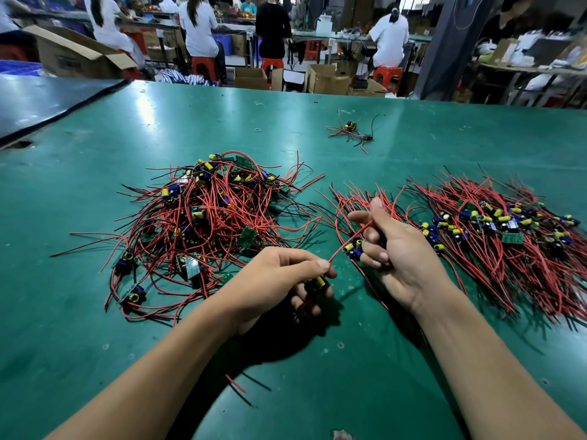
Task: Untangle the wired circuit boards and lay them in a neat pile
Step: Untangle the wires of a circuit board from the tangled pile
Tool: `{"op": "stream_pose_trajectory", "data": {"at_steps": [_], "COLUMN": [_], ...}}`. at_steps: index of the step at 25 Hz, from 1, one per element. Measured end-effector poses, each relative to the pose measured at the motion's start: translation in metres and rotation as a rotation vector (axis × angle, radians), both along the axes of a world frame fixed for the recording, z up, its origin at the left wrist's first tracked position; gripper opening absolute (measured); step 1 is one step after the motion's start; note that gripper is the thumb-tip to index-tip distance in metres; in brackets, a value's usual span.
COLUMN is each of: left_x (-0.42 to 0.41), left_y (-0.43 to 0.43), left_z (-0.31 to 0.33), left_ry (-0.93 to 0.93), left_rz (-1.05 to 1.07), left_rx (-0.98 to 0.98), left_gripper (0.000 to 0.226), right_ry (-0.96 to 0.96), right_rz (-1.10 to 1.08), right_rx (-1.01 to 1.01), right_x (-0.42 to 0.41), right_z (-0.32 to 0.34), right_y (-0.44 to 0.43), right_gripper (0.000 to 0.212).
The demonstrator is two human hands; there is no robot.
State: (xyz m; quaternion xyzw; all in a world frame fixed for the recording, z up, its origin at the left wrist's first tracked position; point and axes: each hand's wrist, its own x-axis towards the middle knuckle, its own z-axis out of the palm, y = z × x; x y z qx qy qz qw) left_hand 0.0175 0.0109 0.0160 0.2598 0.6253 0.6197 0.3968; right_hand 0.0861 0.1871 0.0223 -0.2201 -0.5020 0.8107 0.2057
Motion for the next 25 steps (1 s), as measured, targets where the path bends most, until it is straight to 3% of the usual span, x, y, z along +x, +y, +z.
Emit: {"op": "stream_pose_trajectory", "data": {"at_steps": [6, 9, 11, 14, 17, 21, 25], "left_x": [-0.002, -0.007, -0.01, -0.011, -0.012, -0.013, -0.012], "left_y": [0.001, 0.001, 0.0, -0.001, -0.002, -0.002, -0.001], "left_z": [0.001, 0.003, 0.004, 0.005, 0.005, 0.007, 0.005], "left_ry": [-0.103, -0.202, -0.266, -0.266, -0.211, -0.223, -0.228], "left_rz": [0.124, 0.178, 0.192, 0.215, 0.262, 0.325, 0.351], "left_rx": [0.063, 0.167, 0.28, 0.388, 0.398, 0.407, 0.406], "left_gripper": [0.018, 0.023, 0.03, 0.037, 0.035, 0.035, 0.045], "right_ry": [-0.061, -0.105, -0.155, -0.242, -0.182, 0.035, 0.146], "right_rz": [0.035, 0.066, 0.096, 0.199, 0.287, 0.09, 0.127], "right_rx": [0.015, 0.094, 0.363, 1.016, 1.224, 1.061, 0.485], "right_x": [-0.002, -0.002, 0.001, 0.006, 0.008, 0.007, 0.001], "right_z": [-0.001, -0.006, -0.01, -0.012, -0.014, -0.017, -0.012], "right_y": [-0.012, -0.013, -0.011, -0.013, -0.026, -0.037, -0.045], "right_gripper": [0.077, 0.057, 0.027, 0.003, 0.025, 0.038, 0.043]}}
